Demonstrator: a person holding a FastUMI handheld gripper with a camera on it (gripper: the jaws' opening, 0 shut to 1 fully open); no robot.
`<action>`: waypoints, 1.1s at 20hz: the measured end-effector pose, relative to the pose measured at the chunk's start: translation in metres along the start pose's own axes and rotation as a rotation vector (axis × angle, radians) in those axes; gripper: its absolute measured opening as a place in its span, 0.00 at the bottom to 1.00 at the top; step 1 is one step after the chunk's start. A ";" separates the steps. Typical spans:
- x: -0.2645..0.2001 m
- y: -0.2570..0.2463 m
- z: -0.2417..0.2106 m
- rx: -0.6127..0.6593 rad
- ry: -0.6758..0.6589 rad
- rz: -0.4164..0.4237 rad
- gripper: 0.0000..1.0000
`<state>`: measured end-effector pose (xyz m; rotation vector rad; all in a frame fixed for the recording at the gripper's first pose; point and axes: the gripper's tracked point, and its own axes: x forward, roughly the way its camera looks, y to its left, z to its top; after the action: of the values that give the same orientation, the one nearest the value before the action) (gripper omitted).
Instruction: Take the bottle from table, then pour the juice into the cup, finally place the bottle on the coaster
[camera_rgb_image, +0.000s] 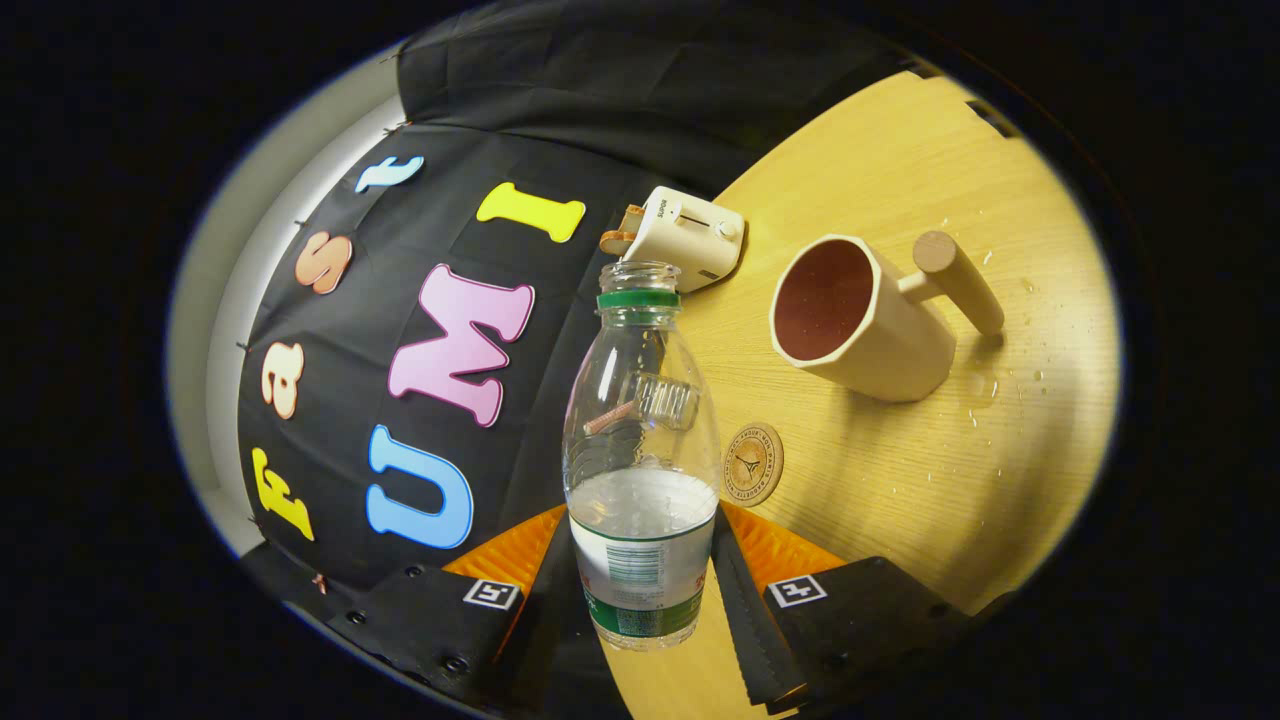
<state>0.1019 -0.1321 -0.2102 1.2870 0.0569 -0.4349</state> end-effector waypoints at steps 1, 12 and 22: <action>0.001 -0.003 0.000 0.027 0.003 -0.005 0.74; 0.010 -0.015 -0.006 0.193 0.070 -0.028 0.75; 0.018 -0.014 -0.006 0.311 0.072 -0.038 0.74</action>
<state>0.1144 -0.1345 -0.2301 1.6103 0.0765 -0.4420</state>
